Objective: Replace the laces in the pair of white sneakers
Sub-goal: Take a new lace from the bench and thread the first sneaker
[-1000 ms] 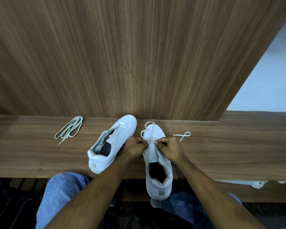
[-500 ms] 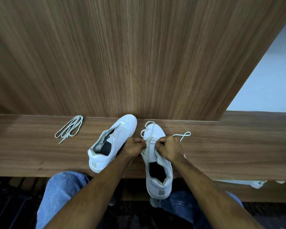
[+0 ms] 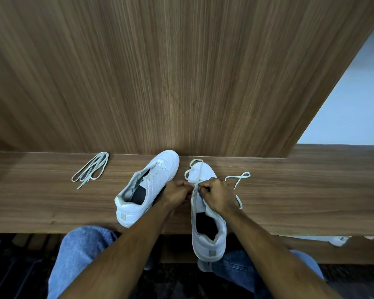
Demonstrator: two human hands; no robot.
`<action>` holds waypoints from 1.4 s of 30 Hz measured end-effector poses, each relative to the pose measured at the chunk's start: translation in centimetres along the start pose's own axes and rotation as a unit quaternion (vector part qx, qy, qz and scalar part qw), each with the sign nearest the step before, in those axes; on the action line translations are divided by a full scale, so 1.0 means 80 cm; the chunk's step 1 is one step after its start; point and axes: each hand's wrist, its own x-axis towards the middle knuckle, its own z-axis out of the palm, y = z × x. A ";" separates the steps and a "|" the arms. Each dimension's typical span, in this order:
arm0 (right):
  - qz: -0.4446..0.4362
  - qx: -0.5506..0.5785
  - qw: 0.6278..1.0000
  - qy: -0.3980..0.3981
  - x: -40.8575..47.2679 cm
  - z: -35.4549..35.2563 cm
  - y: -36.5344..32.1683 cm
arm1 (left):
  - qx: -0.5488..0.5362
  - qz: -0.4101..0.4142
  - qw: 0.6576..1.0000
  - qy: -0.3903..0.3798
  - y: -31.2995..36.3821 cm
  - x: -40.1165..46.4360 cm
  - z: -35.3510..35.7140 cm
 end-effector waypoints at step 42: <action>0.085 -0.003 0.994 -0.072 -0.026 -0.019 0.014 | -0.434 0.047 0.898 0.052 0.106 0.012 -0.070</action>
